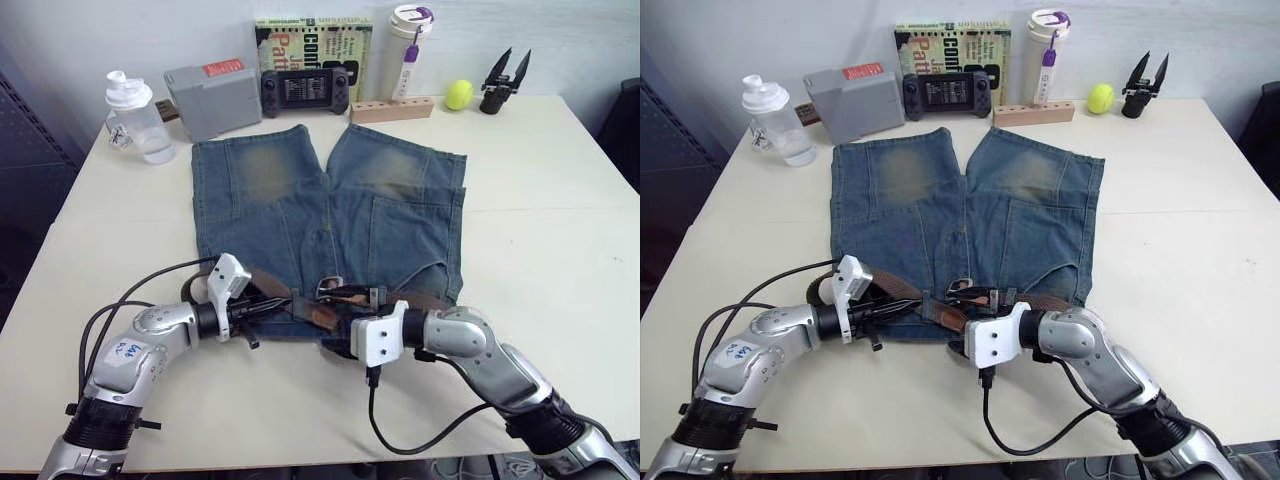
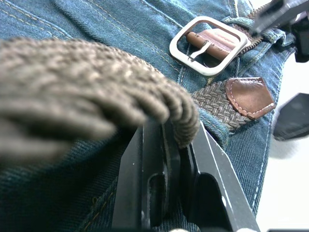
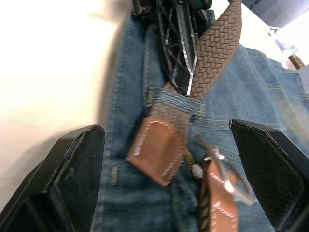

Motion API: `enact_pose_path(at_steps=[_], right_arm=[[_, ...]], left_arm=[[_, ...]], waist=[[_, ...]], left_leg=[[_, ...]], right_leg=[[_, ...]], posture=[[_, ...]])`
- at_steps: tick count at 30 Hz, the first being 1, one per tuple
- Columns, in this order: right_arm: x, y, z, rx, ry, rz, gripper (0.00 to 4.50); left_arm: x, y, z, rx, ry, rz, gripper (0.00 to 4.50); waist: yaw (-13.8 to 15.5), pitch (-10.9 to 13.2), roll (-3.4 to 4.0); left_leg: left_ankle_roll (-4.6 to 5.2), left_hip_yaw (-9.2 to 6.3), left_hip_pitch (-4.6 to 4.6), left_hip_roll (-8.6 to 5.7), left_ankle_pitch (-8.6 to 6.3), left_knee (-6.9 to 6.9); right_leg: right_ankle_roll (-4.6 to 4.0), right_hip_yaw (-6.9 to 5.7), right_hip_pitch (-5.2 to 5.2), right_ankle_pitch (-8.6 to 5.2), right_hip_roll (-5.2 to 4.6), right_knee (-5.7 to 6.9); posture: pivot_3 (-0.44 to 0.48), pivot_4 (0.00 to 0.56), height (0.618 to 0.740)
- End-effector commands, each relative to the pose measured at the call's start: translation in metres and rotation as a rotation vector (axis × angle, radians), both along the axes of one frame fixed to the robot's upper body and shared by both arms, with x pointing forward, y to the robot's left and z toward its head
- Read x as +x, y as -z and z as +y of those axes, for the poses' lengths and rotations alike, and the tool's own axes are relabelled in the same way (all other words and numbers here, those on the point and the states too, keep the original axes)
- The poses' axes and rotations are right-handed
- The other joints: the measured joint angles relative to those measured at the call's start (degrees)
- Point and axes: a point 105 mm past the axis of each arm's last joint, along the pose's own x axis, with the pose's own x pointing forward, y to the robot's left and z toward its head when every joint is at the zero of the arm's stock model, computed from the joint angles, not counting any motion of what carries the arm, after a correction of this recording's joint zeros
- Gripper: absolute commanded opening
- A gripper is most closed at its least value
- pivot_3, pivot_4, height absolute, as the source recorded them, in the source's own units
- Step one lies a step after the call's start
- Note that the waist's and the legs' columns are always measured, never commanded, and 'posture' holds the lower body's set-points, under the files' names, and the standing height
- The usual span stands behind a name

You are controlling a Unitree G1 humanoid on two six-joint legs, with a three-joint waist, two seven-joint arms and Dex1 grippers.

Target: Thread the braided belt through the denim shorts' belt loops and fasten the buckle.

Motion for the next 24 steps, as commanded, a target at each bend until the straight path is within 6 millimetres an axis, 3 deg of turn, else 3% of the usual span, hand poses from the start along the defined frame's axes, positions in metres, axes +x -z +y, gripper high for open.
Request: enact_pose_path(at_steps=[1,4,17,20,24], right_arm=[[-0.002,-0.014,0.001,0.028,-0.011,-0.046,4.39],[0.002,-0.017,0.002,0.036,0.016,-0.076,4.39],[0.004,-0.023,0.004,0.039,0.001,-0.116,4.39],[0.003,-0.021,0.004,0.031,-0.006,-0.117,3.74],[0.001,-0.020,0.004,0.023,-0.016,-0.115,2.27]], left_arm=[[-0.006,0.028,0.006,0.118,-0.015,0.063,0.00],[-0.008,0.032,0.005,0.178,0.009,0.035,0.00],[-0.007,0.029,0.007,0.153,-0.012,0.038,0.00],[-0.006,0.029,0.007,0.151,-0.013,0.038,0.00],[-0.005,0.029,0.007,0.150,-0.015,0.037,0.00]], waist=[[0.0,0.0,0.01],[0.1,0.0,0.00],[0.1,0.0,0.00],[0.0,0.0,0.00],[0.1,0.0,0.00]], left_leg=[[0.00,0.00,0.00,0.00,0.00,0.00],[0.00,0.00,0.01,0.00,0.00,0.00],[0.00,-0.02,0.02,0.01,0.00,0.02],[0.00,-0.02,0.02,0.01,0.00,0.02],[0.00,-0.01,0.02,0.01,0.00,0.03]], right_leg=[[0.00,0.00,0.00,0.00,0.00,0.00],[0.00,0.00,0.02,0.00,0.00,0.00],[0.00,0.00,0.03,0.00,-0.01,0.03],[0.00,0.01,0.02,0.00,-0.01,0.03],[0.00,0.01,0.02,0.00,-0.01,0.04]], posture=[[0.000,0.150,0.726],[0.000,0.150,0.726],[0.000,0.150,0.726],[0.000,0.150,0.726],[0.000,0.150,0.726]])
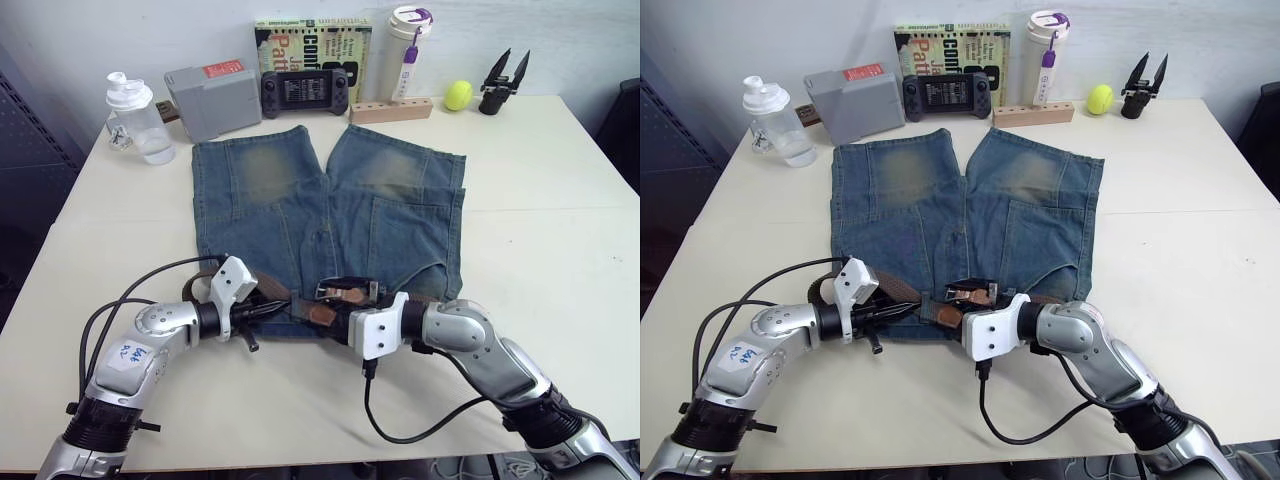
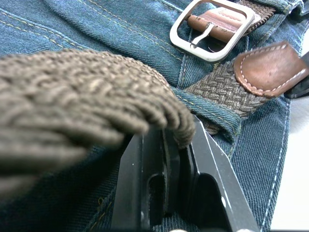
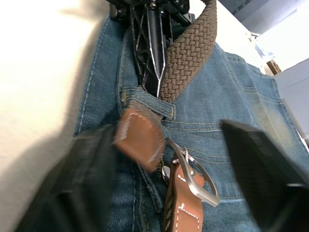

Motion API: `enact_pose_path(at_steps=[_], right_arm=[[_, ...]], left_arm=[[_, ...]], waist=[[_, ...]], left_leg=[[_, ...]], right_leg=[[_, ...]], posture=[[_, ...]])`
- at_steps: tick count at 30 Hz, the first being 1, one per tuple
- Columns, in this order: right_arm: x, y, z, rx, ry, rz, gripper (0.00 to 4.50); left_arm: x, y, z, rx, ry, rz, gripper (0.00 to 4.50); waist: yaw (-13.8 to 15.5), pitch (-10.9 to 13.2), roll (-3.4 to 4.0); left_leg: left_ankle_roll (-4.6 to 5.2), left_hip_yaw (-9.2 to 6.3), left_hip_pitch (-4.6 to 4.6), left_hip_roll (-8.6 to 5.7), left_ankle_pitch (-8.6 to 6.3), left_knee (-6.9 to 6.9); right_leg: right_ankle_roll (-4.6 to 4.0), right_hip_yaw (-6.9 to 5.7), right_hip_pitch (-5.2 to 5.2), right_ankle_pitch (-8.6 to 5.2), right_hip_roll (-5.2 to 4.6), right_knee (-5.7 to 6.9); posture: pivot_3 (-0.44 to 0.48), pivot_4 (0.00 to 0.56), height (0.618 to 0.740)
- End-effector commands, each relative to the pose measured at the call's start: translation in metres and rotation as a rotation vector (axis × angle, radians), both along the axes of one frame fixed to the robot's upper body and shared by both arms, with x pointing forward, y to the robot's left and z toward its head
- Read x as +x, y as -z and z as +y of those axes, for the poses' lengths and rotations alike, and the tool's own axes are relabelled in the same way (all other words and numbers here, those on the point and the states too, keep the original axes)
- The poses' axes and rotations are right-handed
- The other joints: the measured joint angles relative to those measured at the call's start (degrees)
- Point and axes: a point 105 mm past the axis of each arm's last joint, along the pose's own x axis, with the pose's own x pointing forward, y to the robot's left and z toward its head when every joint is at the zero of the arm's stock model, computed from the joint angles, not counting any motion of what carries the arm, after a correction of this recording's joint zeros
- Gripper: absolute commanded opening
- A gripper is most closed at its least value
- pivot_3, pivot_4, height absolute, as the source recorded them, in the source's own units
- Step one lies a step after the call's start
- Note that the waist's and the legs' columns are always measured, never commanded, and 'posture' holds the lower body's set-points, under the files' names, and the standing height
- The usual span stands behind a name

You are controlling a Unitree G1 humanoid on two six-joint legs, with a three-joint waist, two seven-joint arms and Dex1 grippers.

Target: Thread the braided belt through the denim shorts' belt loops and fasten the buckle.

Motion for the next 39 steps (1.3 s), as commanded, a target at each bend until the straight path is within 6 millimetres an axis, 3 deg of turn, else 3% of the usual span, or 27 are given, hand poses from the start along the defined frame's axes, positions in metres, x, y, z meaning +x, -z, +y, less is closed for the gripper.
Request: enact_pose_path(at_steps=[1,2,5,17,19,20,23,26,29,33,36,39], right_arm=[[-0.007,-0.008,0.002,0.014,-0.032,-0.034,1.66],[-0.007,-0.007,0.002,0.010,-0.035,-0.031,1.48],[-0.007,-0.002,0.001,-0.009,-0.033,-0.021,0.12],[-0.008,0.001,0.003,-0.025,-0.037,-0.022,0.12],[-0.007,0.001,0.003,-0.023,-0.033,-0.024,0.00],[-0.007,0.001,0.003,-0.022,-0.031,-0.024,0.00],[-0.004,-0.001,0.001,-0.011,-0.015,-0.025,0.00],[-0.002,-0.005,-0.001,0.014,0.001,-0.014,0.00],[-0.003,-0.008,-0.002,0.038,0.003,0.013,0.00],[-0.006,-0.009,-0.003,0.048,-0.010,0.037,0.00],[-0.007,-0.008,-0.005,0.044,-0.015,0.047,0.00],[-0.007,-0.013,-0.007,0.056,-0.019,0.050,0.00]], left_arm=[[-0.005,0.025,0.006,0.056,-0.029,0.095,0.00],[-0.005,0.025,0.006,0.055,-0.030,0.095,0.00],[-0.004,0.024,0.006,0.046,-0.032,0.089,0.00],[0.000,0.012,0.006,-0.034,-0.064,0.084,0.00],[-0.001,0.002,0.006,-0.097,-0.060,0.084,0.84],[-0.003,0.000,0.006,-0.112,-0.054,0.085,0.91],[-0.007,-0.007,0.010,-0.115,-0.058,0.064,2.37],[-0.017,-0.022,0.016,-0.175,-0.058,0.036,3.28],[-0.028,-0.027,0.021,-0.188,-0.061,0.034,3.28],[-0.039,-0.019,0.027,-0.175,-0.094,0.052,3.28],[-0.043,-0.010,0.029,-0.148,-0.118,0.056,2.56],[-0.039,0.003,0.032,-0.073,-0.177,0.026,1.26]], waist=[[0.0,0.0,0.00],[0.0,0.0,0.00],[0.0,0.0,0.00],[0.0,0.0,0.00],[0.0,0.0,0.00],[0.0,0.0,0.00],[-0.1,0.0,-0.01],[-0.4,0.0,-0.01],[-0.8,0.0,-0.02],[-0.9,0.0,-0.03],[-0.9,0.0,-0.03],[-0.9,0.0,-0.03]], left_leg=[[0.00,0.00,0.00,0.00,0.00,0.00],[0.00,0.00,0.00,0.00,0.00,0.00],[0.00,0.00,0.01,0.00,0.00,0.00],[0.00,0.00,0.02,0.00,0.00,0.03],[0.00,0.00,0.01,0.00,0.00,0.05],[0.00,0.01,0.02,0.00,0.00,0.05],[0.00,-0.03,0.00,0.02,0.00,0.04],[0.00,-0.05,-0.02,0.06,0.00,0.04],[0.00,-0.17,-0.04,0.08,0.00,0.01],[0.00,-0.36,-0.04,0.05,0.00,0.02],[0.01,-0.47,-0.04,0.02,0.00,0.02],[0.01,-0.49,-0.04,0.02,0.00,0.02]], right_leg=[[0.00,0.00,0.00,0.00,0.00,0.00],[0.00,0.00,0.00,0.00,0.00,0.00],[0.00,0.01,0.00,0.00,0.00,0.01],[0.00,0.00,0.01,0.00,0.00,0.03],[0.00,0.00,0.02,0.00,0.00,0.03],[0.00,0.00,0.02,0.00,0.00,0.04],[0.00,0.01,-0.01,0.00,0.00,0.04],[-0.01,0.00,-0.02,0.00,0.02,0.03],[-0.02,0.00,-0.06,-0.01,0.02,0.02],[-0.02,-0.01,-0.04,-0.01,-0.02,0.01],[-0.02,-0.01,-0.03,-0.01,-0.04,0.00],[-0.03,-0.01,-0.03,-0.01,-0.04,0.00]], posture=[[0.000,0.150,0.726],[0.000,0.150,0.726],[0.000,0.150,0.726],[0.000,0.150,0.726],[0.000,0.150,0.726],[0.000,0.150,0.726],[0.000,0.150,0.726],[0.000,0.150,0.726],[0.000,0.150,0.726],[0.000,0.150,0.726],[0.000,0.150,0.726],[0.000,0.150,0.726]])
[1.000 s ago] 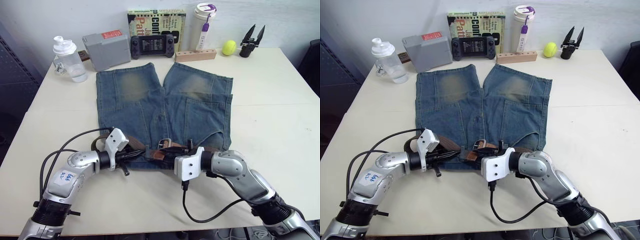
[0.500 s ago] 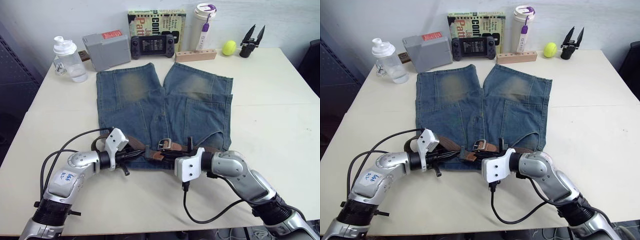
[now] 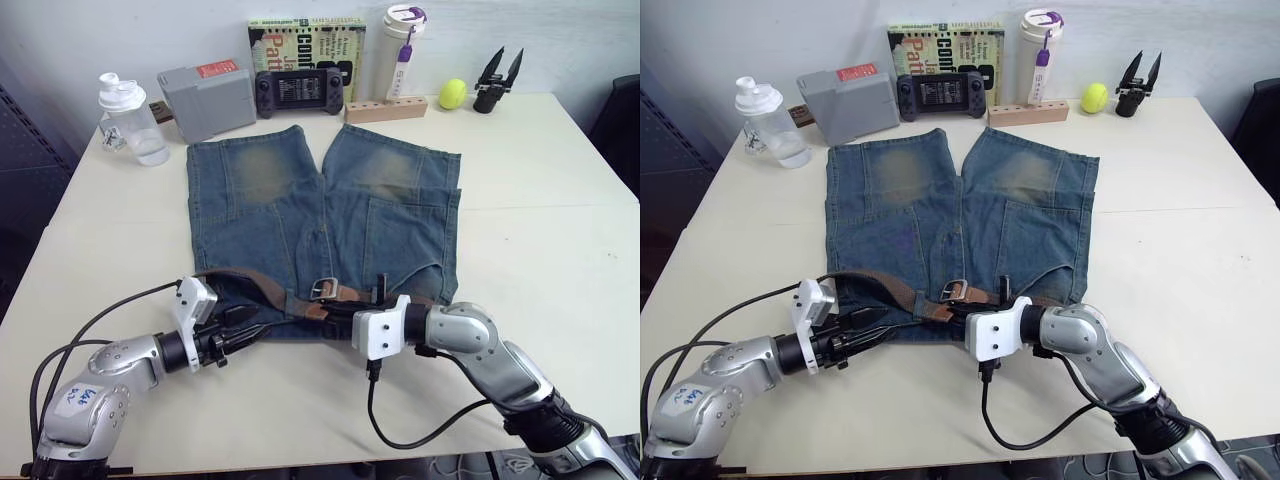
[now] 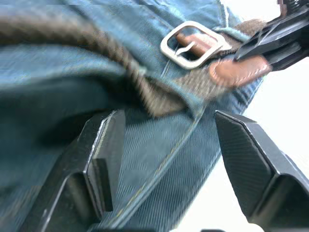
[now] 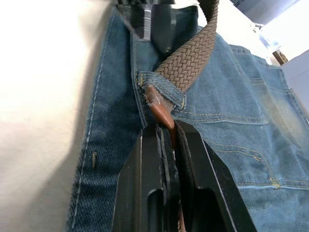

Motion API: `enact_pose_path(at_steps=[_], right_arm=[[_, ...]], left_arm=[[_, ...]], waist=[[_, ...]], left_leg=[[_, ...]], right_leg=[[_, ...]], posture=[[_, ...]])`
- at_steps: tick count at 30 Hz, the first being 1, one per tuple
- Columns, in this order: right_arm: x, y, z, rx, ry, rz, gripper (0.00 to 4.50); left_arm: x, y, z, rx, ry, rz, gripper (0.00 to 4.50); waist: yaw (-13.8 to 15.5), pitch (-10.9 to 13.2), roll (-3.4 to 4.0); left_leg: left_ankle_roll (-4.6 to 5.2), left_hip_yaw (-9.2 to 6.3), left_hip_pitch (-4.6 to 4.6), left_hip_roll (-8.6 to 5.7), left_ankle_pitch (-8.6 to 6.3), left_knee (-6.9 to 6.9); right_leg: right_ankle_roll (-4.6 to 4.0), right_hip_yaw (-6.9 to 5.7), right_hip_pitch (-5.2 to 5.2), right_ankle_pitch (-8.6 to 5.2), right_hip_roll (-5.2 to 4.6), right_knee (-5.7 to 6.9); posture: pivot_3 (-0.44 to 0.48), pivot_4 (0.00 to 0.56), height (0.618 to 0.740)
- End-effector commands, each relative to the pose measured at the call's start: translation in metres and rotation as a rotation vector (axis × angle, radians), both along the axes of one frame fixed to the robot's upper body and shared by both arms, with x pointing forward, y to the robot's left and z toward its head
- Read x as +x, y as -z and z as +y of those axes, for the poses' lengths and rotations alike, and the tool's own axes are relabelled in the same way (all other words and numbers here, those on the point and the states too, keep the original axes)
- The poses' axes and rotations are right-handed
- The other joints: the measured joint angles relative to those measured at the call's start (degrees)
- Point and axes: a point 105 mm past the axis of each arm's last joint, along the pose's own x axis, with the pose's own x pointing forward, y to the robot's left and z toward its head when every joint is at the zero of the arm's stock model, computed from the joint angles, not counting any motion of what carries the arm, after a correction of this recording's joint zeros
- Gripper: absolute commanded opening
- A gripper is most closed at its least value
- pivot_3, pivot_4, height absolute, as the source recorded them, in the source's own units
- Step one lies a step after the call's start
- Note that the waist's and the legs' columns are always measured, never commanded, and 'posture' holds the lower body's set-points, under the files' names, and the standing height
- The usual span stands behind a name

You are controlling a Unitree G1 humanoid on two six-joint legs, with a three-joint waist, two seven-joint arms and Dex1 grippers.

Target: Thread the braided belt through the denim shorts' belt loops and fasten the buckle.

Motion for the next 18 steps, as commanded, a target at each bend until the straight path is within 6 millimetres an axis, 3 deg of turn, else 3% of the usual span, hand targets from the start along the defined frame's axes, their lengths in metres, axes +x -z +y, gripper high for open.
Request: enact_pose_path(at_steps=[1,3,9,12,18], right_arm=[[-0.003,-0.017,-0.003,0.041,-0.017,-0.025,0.00],[-0.005,-0.020,-0.004,0.050,-0.023,-0.008,0.00],[-0.003,-0.042,-0.017,0.082,-0.014,0.023,0.00],[0.001,-0.059,-0.036,0.112,0.019,0.092,0.00],[0.019,-0.095,-0.093,0.172,0.156,0.224,0.00]], left_arm=[[0.002,0.010,-0.001,0.108,-0.048,-0.048,0.87],[0.005,0.020,0.002,0.178,-0.084,-0.052,0.04],[-0.005,0.048,0.002,0.445,0.005,-0.113,0.04],[-0.011,0.051,-0.005,0.493,0.063,-0.140,0.04],[-0.017,0.061,-0.006,0.574,0.118,-0.171,0.04]], waist=[[0.0,0.0,0.00],[0.2,0.0,0.00],[1.0,-0.1,0.13],[1.0,-0.1,0.26],[1.0,-0.4,0.60]], left_leg=[[0.00,0.01,0.00,-0.01,0.00,0.00],[0.00,0.01,0.01,-0.02,0.00,0.00],[0.01,0.03,0.06,-0.05,0.00,0.02],[0.04,0.05,0.08,-0.05,-0.02,0.01],[0.11,0.04,0.11,-0.06,-0.05,0.00]], right_leg=[[0.00,0.00,0.00,0.00,0.00,0.00],[0.00,0.00,0.00,0.00,-0.01,0.00],[0.00,0.02,0.04,0.00,-0.04,0.04],[-0.01,0.03,0.04,0.00,-0.06,0.05],[0.00,0.01,0.08,0.01,-0.15,0.04]], posture=[[0.000,0.150,0.726],[0.000,0.150,0.726],[0.000,0.150,0.726],[0.000,0.150,0.726],[0.000,0.150,0.726]])
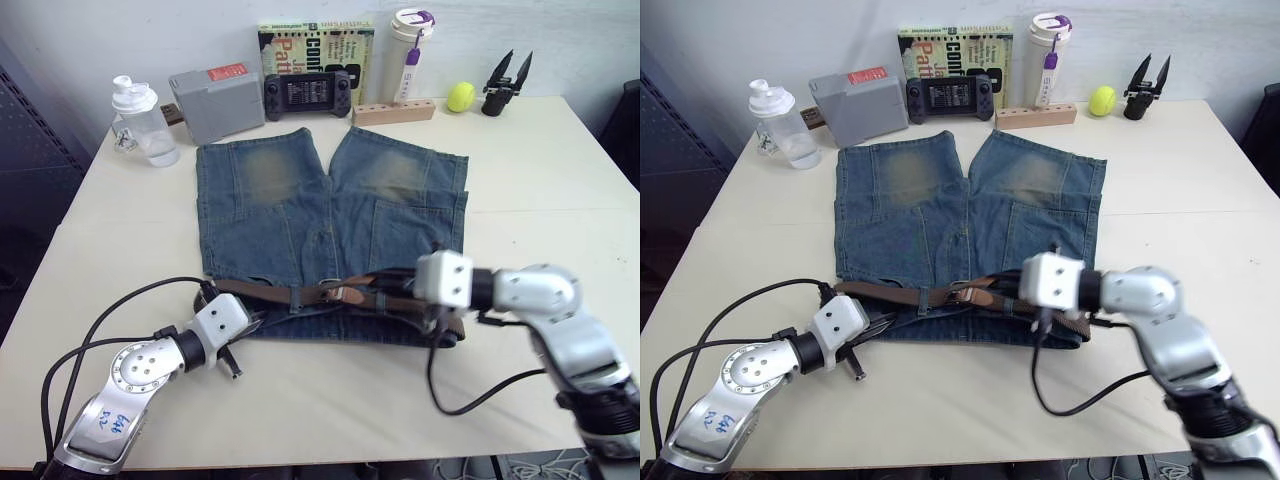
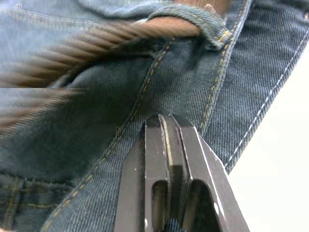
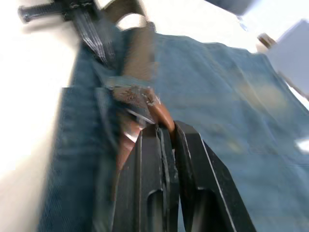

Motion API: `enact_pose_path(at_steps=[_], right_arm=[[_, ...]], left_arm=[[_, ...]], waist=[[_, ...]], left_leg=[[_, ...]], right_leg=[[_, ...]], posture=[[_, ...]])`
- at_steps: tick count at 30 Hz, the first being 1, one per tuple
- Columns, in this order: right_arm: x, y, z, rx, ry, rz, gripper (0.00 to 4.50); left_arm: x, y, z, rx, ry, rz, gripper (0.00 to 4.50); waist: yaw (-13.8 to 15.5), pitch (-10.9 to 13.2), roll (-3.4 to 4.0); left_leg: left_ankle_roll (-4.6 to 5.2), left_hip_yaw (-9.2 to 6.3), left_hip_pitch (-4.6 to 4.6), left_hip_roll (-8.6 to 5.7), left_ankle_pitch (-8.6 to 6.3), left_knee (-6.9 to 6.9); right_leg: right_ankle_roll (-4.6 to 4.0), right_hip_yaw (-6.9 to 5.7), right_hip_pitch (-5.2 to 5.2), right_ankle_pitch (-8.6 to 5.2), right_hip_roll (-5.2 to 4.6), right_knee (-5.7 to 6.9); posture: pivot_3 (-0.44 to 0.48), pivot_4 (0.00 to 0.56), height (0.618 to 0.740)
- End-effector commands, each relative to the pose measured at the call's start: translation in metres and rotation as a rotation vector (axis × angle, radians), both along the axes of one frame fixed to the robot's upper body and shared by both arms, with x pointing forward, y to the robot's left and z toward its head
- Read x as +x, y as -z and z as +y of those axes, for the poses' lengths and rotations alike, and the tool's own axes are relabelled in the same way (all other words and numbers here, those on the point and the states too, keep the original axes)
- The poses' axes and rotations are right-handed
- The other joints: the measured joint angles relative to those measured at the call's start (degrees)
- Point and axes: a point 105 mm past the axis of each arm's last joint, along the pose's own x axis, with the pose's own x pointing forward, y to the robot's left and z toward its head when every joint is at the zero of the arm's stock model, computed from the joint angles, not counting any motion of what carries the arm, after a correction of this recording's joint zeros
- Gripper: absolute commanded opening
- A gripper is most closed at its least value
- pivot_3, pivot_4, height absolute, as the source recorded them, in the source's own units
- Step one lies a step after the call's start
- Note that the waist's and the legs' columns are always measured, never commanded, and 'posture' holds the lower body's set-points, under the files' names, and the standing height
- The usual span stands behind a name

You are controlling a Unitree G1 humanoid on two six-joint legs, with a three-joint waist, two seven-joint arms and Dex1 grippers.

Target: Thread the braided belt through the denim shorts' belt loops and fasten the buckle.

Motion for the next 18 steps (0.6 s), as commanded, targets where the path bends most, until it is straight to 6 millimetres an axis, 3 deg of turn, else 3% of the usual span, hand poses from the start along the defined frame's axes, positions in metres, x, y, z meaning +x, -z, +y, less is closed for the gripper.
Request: enact_pose_path(at_steps=[1,4,7,11,14,18], right_arm=[[0.008,-0.028,-0.033,0.067,0.078,0.034,0.00],[0.017,-0.040,-0.049,0.099,0.136,0.027,0.00],[0.017,-0.044,-0.049,0.145,0.126,0.050,0.00],[0.014,-0.047,-0.042,0.183,0.094,0.071,0.00],[0.013,-0.048,-0.035,0.197,0.075,0.074,0.00],[0.008,-0.048,-0.021,0.206,0.030,0.086,0.00]], left_arm=[[-0.022,0.049,0.005,0.100,0.017,0.174,0.04],[-0.023,0.047,0.003,0.106,0.034,0.150,0.04],[-0.022,0.044,0.003,0.103,0.051,0.131,0.04],[-0.022,0.024,0.001,0.049,0.086,0.067,0.04],[-0.030,0.007,-0.003,-0.035,0.144,0.048,0.98],[-0.038,-0.026,-0.002,-0.184,0.190,0.049,2.67]], waist=[[0.0,-0.1,0.11],[-0.1,-0.2,0.21],[-0.1,-0.2,0.30],[-0.1,-0.2,0.29],[-0.1,-0.2,0.28],[-0.1,-0.1,0.16]], left_leg=[[0.01,0.01,0.01,0.00,-0.01,0.00],[0.03,0.05,0.02,-0.02,-0.01,0.00],[0.03,0.10,0.04,-0.02,-0.01,-0.03],[0.03,0.10,0.02,-0.01,-0.01,-0.02],[0.03,0.11,0.00,0.04,-0.01,-0.02],[0.03,0.11,-0.10,0.08,-0.01,-0.02]], right_leg=[[0.00,0.00,0.00,0.00,0.00,0.00],[0.00,0.00,0.01,0.00,-0.02,0.00],[0.00,0.00,0.00,0.00,-0.02,0.01],[0.01,0.00,-0.01,0.01,-0.05,0.00],[0.02,0.00,-0.04,0.01,-0.07,0.00],[0.02,-0.01,-0.14,0.01,-0.07,0.00]], posture=[[0.000,0.150,0.726],[0.000,0.150,0.726],[0.000,0.150,0.726],[0.000,0.150,0.726],[0.000,0.150,0.726],[0.000,0.150,0.726]])
